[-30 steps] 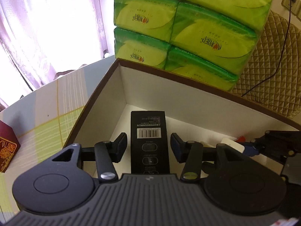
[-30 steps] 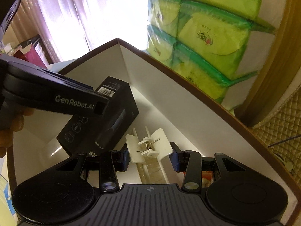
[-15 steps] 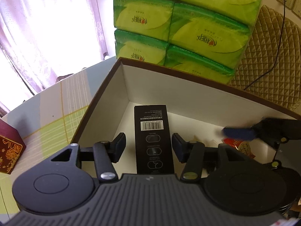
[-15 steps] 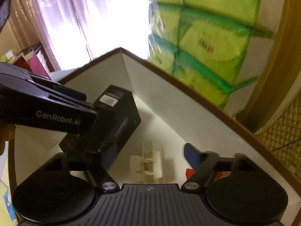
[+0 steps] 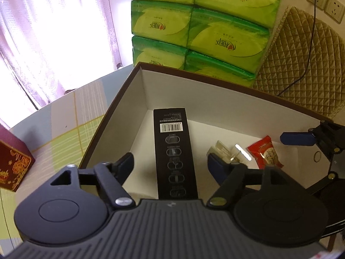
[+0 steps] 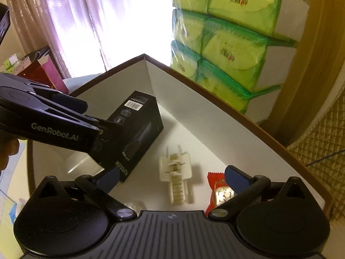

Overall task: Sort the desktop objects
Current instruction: 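Open both tools to drop the black box and white clip into the box, then withdraw both tools from the box toward the blue tube and green tube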

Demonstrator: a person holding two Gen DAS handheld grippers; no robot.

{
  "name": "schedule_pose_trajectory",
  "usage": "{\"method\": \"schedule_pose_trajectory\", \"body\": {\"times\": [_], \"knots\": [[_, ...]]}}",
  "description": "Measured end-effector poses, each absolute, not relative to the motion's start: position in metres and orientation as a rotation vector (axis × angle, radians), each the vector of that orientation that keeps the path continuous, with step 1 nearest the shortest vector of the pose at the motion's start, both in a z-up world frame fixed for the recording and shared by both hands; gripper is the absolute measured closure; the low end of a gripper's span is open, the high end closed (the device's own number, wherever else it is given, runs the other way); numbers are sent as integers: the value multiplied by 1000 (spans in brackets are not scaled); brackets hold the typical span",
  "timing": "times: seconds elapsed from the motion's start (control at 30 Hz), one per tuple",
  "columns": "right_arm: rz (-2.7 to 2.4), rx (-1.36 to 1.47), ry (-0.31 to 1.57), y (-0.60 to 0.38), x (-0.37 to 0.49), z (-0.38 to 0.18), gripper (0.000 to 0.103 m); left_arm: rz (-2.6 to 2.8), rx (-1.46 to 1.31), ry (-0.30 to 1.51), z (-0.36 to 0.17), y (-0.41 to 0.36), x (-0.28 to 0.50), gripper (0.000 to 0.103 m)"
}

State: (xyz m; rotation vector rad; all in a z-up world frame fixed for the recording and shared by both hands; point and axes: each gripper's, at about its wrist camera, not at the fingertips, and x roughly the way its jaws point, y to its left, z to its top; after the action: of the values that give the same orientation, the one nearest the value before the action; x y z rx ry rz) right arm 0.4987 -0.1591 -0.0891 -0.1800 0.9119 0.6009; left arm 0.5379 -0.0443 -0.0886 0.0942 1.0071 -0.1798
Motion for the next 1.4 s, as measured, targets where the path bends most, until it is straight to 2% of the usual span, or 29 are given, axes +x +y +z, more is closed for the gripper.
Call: {"method": "schedule_pose_trajectory", "body": {"times": [0.13, 0.57, 1.4], "knots": [[593, -159, 901, -164, 487, -80, 2, -165, 76, 988, -79, -42, 522, 23], [560, -134, 828, -190, 438, -45, 2, -132, 41, 875, -38, -41, 455, 16], [562, -68, 701, -228, 307, 5, 2, -19, -107, 731, 13, -22, 300, 13]]}}
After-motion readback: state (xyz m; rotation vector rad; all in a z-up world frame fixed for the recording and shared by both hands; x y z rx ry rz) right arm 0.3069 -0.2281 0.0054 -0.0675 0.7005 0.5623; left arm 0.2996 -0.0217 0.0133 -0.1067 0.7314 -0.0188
